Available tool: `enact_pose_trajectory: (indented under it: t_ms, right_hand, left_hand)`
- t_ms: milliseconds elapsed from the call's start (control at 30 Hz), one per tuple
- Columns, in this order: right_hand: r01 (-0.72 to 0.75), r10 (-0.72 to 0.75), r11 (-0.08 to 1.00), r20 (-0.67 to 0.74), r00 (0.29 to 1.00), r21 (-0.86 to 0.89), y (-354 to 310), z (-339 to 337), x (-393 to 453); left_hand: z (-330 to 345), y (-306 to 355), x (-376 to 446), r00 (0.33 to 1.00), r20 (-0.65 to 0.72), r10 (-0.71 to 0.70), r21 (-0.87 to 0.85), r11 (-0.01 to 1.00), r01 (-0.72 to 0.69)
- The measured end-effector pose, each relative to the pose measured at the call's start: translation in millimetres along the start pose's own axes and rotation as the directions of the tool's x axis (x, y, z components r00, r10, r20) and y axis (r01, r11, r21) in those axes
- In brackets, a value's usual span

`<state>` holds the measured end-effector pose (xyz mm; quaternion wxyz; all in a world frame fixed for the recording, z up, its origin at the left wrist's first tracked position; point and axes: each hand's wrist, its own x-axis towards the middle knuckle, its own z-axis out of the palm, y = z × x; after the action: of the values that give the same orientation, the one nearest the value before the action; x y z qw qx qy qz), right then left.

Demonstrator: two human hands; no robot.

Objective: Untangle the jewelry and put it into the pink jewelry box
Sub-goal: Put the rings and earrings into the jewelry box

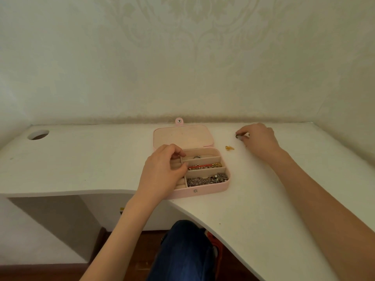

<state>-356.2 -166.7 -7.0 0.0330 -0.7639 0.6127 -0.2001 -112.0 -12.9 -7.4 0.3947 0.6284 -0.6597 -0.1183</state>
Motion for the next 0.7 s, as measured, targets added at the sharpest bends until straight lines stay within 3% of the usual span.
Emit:
enact_pose_trajectory:
  t_ms: [100, 167, 233, 267, 333, 400, 467, 600, 700]
  right_hand:
    - [0.035, -0.035, 0.998, -0.012, 0.999, -0.049, -3, 1, 1]
    - [0.038, -0.037, 0.999, -0.019, 0.999, 0.024, -7, 2, 1]
    - [0.015, -0.014, 0.942, -0.007, 1.0, 0.337, -16, -8, -2]
    - [-0.001, -0.022, 0.843, 0.037, 0.999, 0.538, -22, -16, -5]
    - [0.054, -0.165, 0.703, 0.089, 0.982, 0.709, -38, -32, -12]
    - [0.168, -0.36, 0.726, 0.16, 0.919, 0.667, -57, -39, -20]
    - [0.222, -0.449, 0.754, 0.239, 0.861, 0.618, -68, -36, -26]
    - [0.233, -0.456, 0.775, 0.265, 0.849, 0.587, -67, -24, -27]
    - [0.159, -0.365, 0.754, 0.205, 0.908, 0.637, -59, -37, -22]
  left_hand:
    - [0, 0, 0, 1.0, 0.002, 0.005, 0.006, 1.0, -0.005]
    - [0, 0, 0, 1.0, 0.006, 0.0, 0.007, 1.0, 0.0]
    - [0, -1, 0, 1.0, 0.006, -0.006, 0.004, 1.0, 0.006]
    - [0, -1, 0, 1.0, 0.006, -0.008, 0.003, 1.0, 0.008]
    - [-1, -1, 0, 1.0, 0.007, -0.008, -0.003, 1.0, 0.008]
    - [-1, -1, 1, 1.0, 0.011, -0.006, -0.003, 1.0, 0.006]
    - [-1, -1, 0, 1.0, 0.017, -0.005, -0.001, 1.0, 0.005]
    - [-1, -2, 0, 1.0, 0.01, -0.005, -0.009, 1.0, 0.005]
    - [-1, -2, 0, 1.0, 0.012, -0.004, -0.013, 1.0, 0.005]
